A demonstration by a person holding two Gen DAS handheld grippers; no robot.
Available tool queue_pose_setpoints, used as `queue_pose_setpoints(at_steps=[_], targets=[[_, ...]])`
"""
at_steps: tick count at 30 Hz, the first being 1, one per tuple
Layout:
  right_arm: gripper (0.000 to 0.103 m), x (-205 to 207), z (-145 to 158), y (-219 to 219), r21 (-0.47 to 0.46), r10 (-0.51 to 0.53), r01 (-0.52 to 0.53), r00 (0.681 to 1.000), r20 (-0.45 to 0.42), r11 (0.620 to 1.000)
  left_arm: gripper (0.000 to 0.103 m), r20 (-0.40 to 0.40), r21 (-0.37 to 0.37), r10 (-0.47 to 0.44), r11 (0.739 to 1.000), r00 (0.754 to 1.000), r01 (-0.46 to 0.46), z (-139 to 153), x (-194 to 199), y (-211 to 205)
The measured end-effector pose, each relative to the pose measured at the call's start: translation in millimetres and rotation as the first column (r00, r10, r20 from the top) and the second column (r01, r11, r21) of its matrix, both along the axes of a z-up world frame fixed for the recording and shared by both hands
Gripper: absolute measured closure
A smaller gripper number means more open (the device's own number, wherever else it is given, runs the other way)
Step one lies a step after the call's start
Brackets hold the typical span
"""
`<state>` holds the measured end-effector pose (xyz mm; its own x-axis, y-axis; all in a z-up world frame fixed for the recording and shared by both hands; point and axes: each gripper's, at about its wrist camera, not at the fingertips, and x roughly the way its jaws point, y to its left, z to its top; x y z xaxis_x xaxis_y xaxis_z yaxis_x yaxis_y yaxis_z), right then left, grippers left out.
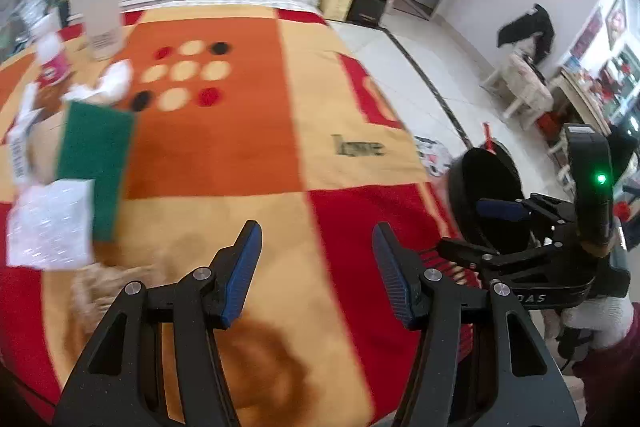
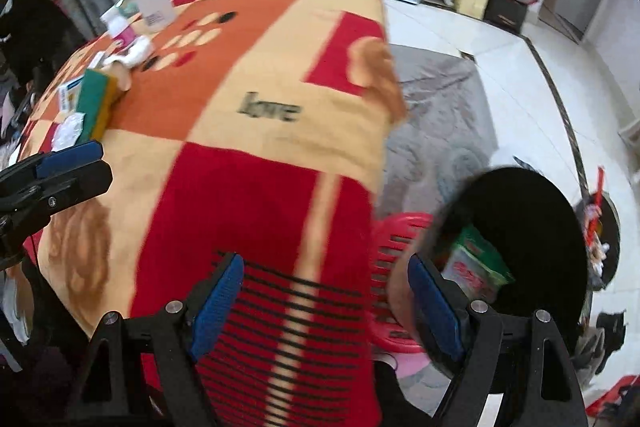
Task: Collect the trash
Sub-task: 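Move both empty tools back over the trash on the table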
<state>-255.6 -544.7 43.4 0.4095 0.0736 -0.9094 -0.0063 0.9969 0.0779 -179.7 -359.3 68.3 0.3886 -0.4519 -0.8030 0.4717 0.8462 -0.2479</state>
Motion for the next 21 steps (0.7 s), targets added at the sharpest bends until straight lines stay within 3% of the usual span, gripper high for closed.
queue_pose_setpoints(at_steps=[13, 21], targets=[[0.021, 37.0, 3.7, 89.0, 0.051, 0.132, -0.133, 0.991, 0.023, 0.990, 0.047, 0.031, 0.036, 0.125, 0.991, 0.992, -0.126, 3.2, 11.3, 102.1], [0.021, 52.8, -6.3, 133.3, 0.124, 0.204, -0.204, 0.979, 0.013, 0.971, 0.047, -0.019, 0.051, 0.215, 0.976, 0.976, -0.214, -6.1, 32.5, 174.0]])
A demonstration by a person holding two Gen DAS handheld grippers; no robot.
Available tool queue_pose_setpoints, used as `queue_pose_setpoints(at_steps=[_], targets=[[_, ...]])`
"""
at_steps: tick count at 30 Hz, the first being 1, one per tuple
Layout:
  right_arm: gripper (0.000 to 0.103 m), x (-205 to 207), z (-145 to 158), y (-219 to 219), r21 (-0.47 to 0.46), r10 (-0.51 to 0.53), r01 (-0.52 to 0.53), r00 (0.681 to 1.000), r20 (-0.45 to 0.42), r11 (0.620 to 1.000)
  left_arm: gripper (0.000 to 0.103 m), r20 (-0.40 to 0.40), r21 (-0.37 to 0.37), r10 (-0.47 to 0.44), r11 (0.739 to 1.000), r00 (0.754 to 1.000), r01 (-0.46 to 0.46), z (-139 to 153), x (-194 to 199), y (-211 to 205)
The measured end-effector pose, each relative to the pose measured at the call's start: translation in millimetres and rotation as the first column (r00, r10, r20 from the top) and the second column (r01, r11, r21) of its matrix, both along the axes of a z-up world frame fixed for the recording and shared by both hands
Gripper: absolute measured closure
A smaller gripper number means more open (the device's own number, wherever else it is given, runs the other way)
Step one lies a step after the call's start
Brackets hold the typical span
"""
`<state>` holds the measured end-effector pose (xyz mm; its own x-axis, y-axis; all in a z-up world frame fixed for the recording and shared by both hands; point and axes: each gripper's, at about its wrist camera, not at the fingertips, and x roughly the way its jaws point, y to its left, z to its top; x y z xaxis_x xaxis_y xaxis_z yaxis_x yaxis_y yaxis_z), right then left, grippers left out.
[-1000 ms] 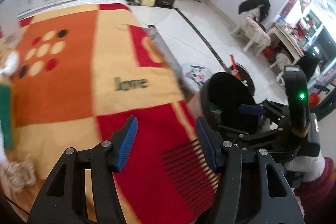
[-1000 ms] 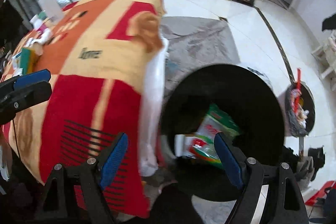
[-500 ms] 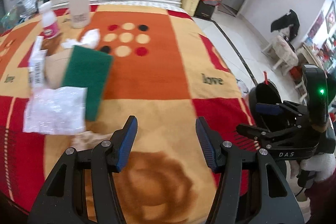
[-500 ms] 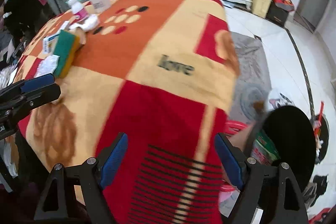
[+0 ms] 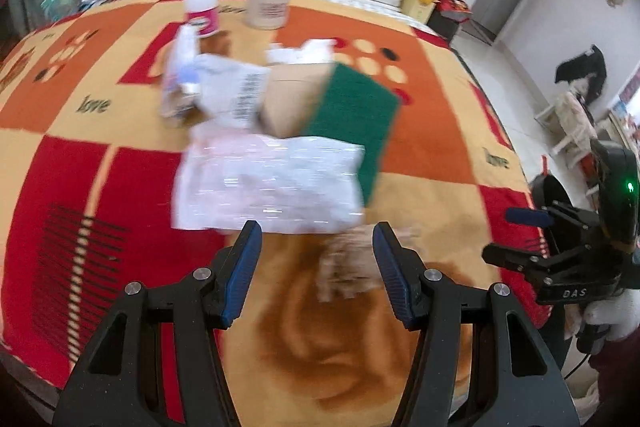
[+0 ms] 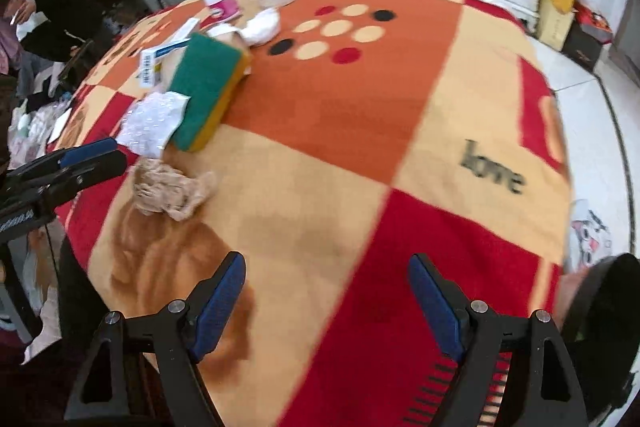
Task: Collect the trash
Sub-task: 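Move both empty tools back over the trash on the table, then grasp the orange-and-clear plastic wrapper with the left tool while the right tool grasps the crumpled beige tissue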
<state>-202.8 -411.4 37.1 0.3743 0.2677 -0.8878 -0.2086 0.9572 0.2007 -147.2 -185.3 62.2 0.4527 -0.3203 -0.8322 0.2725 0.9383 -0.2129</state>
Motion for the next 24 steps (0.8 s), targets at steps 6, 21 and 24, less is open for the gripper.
queue_pose_setpoints(at_steps=[6, 21, 24], targets=[[0.021, 18.6, -6.3, 20.3, 0.084, 0.011, -0.009, 1.000, -0.023, 0.996, 0.046, -0.027, -0.029, 0.061, 0.998, 0.998, -0.062, -4.0, 22.6, 40.0], [0.021, 34.8, -0.5, 75.6, 0.115, 0.117, -0.118, 0.993, 0.020, 0.986, 0.041, -0.076, -0.107, 0.024, 0.994, 0.997, -0.032, -17.3, 70.6, 51.5], [0.021, 40.7, 0.3, 86.4, 0.146, 0.119, -0.123, 0.992, 0.033, 0.982, 0.040, -0.086, -0.132, 0.040, 0.990, 0.996, -0.051, -19.1, 77.4, 56.8]])
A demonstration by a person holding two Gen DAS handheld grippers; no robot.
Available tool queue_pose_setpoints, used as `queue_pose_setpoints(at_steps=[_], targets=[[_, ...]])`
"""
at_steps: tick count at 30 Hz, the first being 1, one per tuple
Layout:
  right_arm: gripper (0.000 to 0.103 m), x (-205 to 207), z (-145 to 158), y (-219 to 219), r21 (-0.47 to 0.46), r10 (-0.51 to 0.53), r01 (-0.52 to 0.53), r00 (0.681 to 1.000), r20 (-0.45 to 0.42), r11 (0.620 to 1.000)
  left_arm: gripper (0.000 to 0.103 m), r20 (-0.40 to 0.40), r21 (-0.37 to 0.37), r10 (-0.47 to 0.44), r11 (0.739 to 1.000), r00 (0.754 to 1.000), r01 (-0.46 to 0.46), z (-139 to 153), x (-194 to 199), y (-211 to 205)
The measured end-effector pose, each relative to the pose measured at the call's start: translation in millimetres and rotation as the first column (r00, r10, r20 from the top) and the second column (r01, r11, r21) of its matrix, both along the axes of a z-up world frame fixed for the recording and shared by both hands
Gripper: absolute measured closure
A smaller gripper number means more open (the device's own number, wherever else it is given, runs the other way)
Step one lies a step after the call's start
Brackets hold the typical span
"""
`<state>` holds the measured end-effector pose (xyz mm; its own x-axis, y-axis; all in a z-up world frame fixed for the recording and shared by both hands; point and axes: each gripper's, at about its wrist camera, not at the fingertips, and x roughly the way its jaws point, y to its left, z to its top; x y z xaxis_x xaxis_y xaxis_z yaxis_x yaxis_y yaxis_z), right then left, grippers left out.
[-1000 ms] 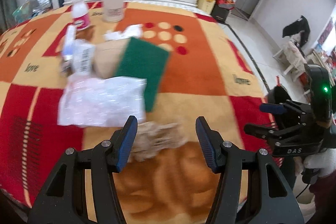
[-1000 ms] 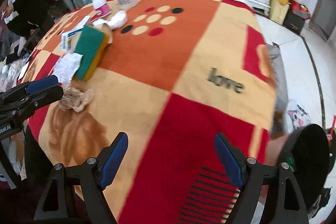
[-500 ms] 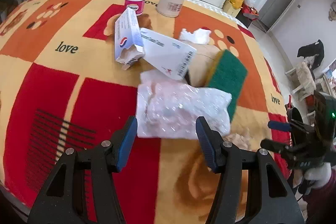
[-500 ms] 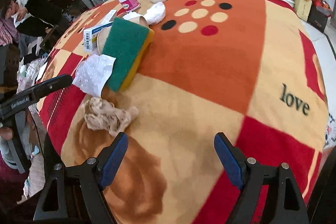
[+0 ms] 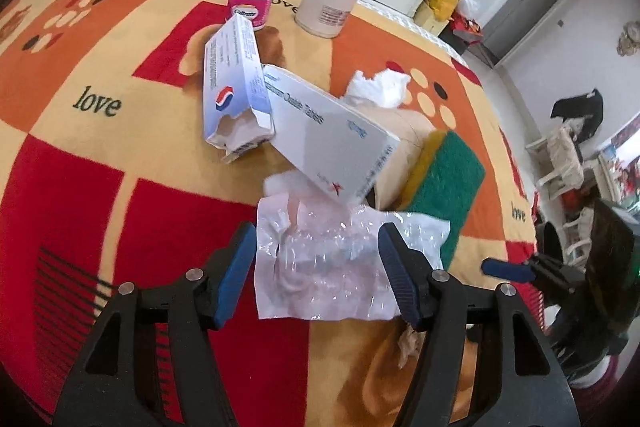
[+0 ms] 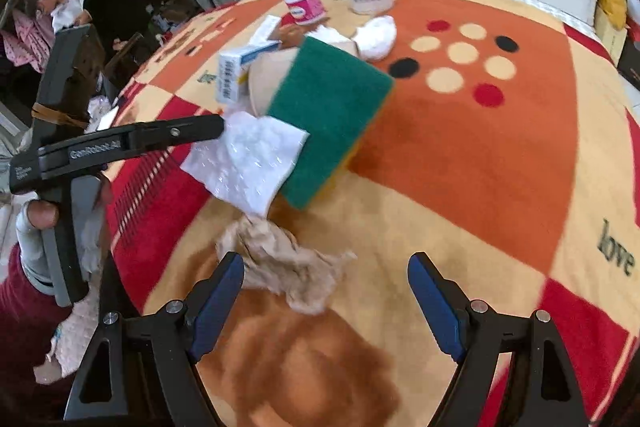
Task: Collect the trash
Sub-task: 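Grasp the orange-and-clear plastic wrapper with the left tool while the right tool grasps the crumpled beige tissue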
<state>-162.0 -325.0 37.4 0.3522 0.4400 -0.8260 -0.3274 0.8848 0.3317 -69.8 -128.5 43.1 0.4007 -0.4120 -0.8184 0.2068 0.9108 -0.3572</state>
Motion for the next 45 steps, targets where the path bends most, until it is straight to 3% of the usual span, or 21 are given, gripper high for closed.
queue_pose_setpoints(at_steps=[4, 7, 13, 16, 21, 25, 27, 29, 35, 37, 38, 41, 45], targets=[[0.022, 3.6, -5.1, 18.8, -0.019, 0.038, -0.038, 0.999, 0.020, 0.999, 0.040, -0.036, -0.024, -0.008, 1.000, 0.999, 0.007, -9.0, 1.8, -0.4], [0.050, 2.7, -15.1, 27.3, -0.042, 0.074, -0.074, 0.997, -0.004, 0.996, 0.040, -0.049, -0.026, -0.024, 0.999, 0.998, 0.023, -8.1, -8.5, -2.7], [0.073, -11.5, -7.9, 9.0, -0.065, 0.090, -0.088, 0.996, 0.016, 0.994, 0.045, -0.085, -0.013, -0.094, 0.996, 0.992, 0.093, -8.6, -36.6, -14.3], [0.078, -15.9, -1.8, -2.4, -0.112, 0.068, -0.064, 0.997, 0.034, 0.992, 0.047, -0.075, 0.017, -0.117, 0.993, 0.990, 0.118, -5.9, -53.5, -23.1], [0.079, -18.3, -3.5, -28.1, -0.190, 0.012, -0.007, 1.000, 0.028, 0.982, 0.047, -0.065, 0.045, -0.153, 0.987, 0.986, 0.156, 0.8, -73.4, -35.9], [0.078, -21.3, -1.9, -44.9, -0.093, -0.034, 0.034, 0.999, -0.002, 0.995, 0.047, -0.064, 0.050, -0.157, 0.986, 0.986, 0.160, 1.2, -79.0, -36.8], [0.071, -25.2, 1.2, -42.6, -0.049, -0.026, 0.025, 1.000, -0.011, 0.998, 0.047, -0.066, 0.050, -0.161, 0.985, 0.985, 0.164, 0.7, -79.9, -38.2], [0.052, -29.4, 4.5, -33.2, -0.041, 0.010, -0.010, 1.000, 0.005, 0.999, 0.047, -0.068, 0.052, -0.168, 0.984, 0.983, 0.172, 0.0, -81.0, -37.9], [0.036, -24.8, -6.4, 1.9, -0.052, 0.087, -0.086, 0.996, 0.017, 0.995, 0.047, -0.066, 0.031, -0.156, 0.987, 0.985, 0.159, -0.2, -77.9, -33.3], [0.039, -22.4, -14.7, 8.5, -0.061, 0.088, -0.087, 0.996, 0.019, 0.994, 0.047, -0.055, 0.029, -0.150, 0.988, 0.987, 0.151, 3.9, -77.9, -28.3], [0.055, -21.0, -18.8, 10.3, -0.065, 0.080, -0.078, 0.997, 0.024, 0.995, 0.047, -0.048, 0.029, -0.152, 0.988, 0.987, 0.154, 6.7, -78.5, -26.0], [0.071, -21.0, -16.4, 4.9, -0.029, 0.075, -0.074, 0.997, 0.022, 0.997, 0.046, -0.011, 0.028, -0.177, 0.984, 0.984, 0.177, 15.9, -81.0, -21.0], [0.073, -29.2, -5.5, -16.0, -0.071, 0.055, -0.053, 0.998, 0.031, 0.996, 0.040, 0.038, 0.065, -0.198, 0.979, 0.979, 0.195, 21.5, -78.6, -22.6]])
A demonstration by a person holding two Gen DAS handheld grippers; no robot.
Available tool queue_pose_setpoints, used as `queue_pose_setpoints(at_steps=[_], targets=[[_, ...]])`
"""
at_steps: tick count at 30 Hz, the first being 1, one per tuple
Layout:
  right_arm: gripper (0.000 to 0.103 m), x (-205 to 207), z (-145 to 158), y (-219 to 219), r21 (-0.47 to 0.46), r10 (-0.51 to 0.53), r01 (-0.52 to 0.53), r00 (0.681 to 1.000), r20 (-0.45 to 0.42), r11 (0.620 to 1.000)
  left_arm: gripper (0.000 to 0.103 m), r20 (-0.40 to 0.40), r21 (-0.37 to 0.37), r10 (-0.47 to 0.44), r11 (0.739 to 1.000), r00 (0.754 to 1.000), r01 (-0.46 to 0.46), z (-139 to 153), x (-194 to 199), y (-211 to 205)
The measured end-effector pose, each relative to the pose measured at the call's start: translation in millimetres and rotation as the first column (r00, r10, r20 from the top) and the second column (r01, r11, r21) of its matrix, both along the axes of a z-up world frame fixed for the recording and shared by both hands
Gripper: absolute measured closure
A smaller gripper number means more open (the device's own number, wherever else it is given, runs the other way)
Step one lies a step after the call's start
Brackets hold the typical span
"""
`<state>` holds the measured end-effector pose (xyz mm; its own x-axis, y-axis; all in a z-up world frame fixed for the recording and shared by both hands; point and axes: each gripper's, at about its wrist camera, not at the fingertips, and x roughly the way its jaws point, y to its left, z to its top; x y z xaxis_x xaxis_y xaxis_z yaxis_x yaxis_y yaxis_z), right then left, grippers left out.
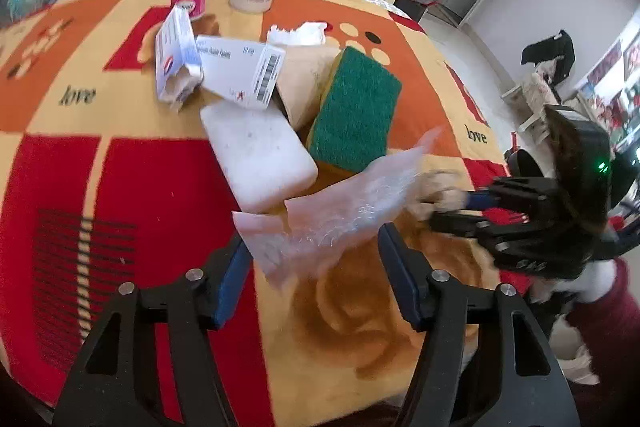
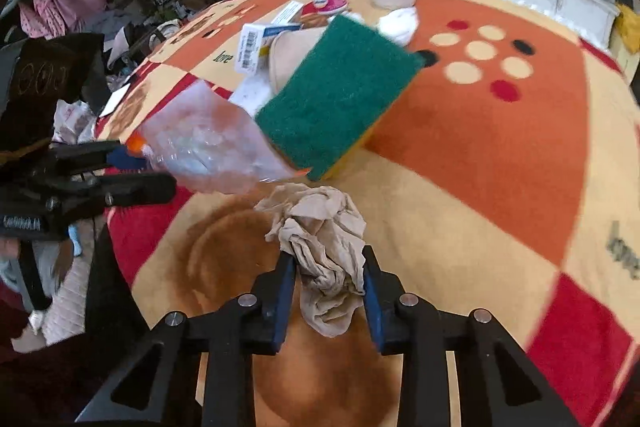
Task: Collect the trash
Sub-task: 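Grasp the orange-and-clear plastic wrapper with the left tool while the right tool grasps the crumpled beige tissue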
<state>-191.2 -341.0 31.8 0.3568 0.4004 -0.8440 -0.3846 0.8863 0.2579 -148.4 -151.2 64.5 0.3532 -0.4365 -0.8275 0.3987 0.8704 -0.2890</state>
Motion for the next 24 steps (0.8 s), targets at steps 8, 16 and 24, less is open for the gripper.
queue_pose_setpoints(at_steps=[8, 16, 24], targets=[[0.073, -14.4, -3.2, -65.5, -0.057, -0.157, 0.154, 0.985, -0.064, 0.986, 0.040, 0.003, 0.010, -0.036, 0.999, 0.999, 0.036, -11.2, 7.1, -20.7], [0.053, -18.5, -4.6, -83.2, -0.004, -0.239, 0.240, 0.967, -0.088, 0.971, 0.037, 0.027, 0.069, -0.090, 0.994, 0.996, 0.088, -15.9, 3.4, -38.2], [0.025, -21.1, 2.8, -82.0, 0.056, -0.268, 0.272, 0.961, -0.070, 0.961, 0.034, 0.063, 0.194, -0.192, 0.965, 0.979, 0.177, -23.6, 1.3, -56.0]])
